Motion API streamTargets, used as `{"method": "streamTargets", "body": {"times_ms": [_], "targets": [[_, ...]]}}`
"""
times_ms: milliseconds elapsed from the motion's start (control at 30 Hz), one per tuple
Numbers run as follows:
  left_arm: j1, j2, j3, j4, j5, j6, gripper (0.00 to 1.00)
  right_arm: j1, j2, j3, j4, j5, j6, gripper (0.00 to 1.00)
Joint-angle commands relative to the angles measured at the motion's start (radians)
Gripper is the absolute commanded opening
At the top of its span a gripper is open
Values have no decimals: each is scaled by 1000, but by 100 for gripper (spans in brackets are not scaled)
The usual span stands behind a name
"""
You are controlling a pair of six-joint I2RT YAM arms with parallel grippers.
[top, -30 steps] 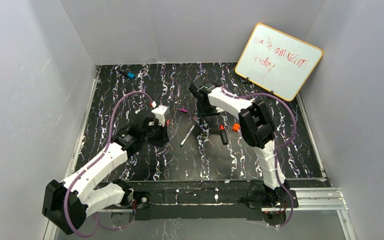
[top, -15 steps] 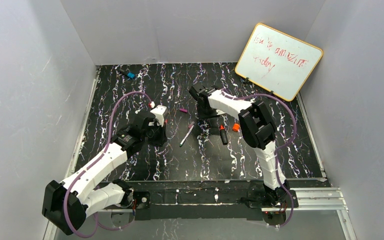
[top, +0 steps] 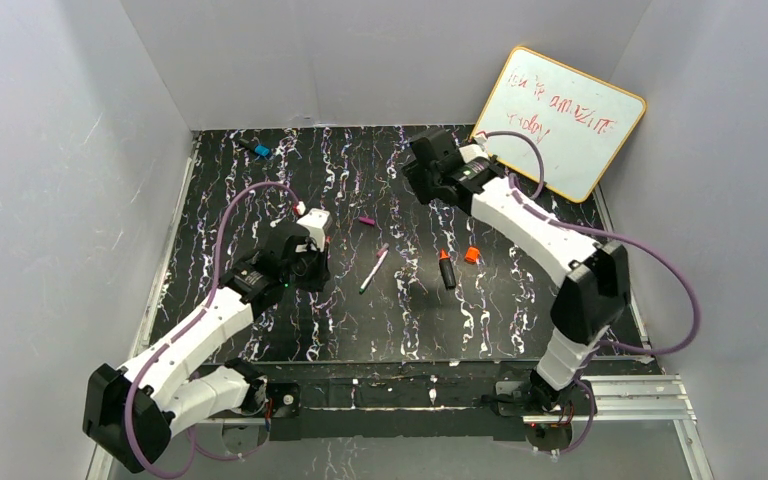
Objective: Insert the pens into the pen caps
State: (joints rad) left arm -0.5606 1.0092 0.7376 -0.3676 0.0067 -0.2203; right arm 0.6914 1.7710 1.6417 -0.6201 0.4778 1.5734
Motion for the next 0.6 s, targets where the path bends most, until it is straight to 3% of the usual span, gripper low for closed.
{"method": "streamTargets", "body": {"times_ms": [0,100,333,467,567], "targets": [[-5,-32,34,-7,-48,-2,0,1,-39,-109,-17,-195,-291,51],[5,-44,48,-8,-48,-5,0,2,35,-50,-107,-291,-395,51],[37,-153,26,-17,-55,-36,0,-3,402,404,-374,-318,-760,51],[37,-151,30,-38,-82,-34,0,-23,504,529,-401,-370,-777,49],[37,-153,31,-42,-88,-33,0,-24,523,513,-411,-387,-757,47]]}}
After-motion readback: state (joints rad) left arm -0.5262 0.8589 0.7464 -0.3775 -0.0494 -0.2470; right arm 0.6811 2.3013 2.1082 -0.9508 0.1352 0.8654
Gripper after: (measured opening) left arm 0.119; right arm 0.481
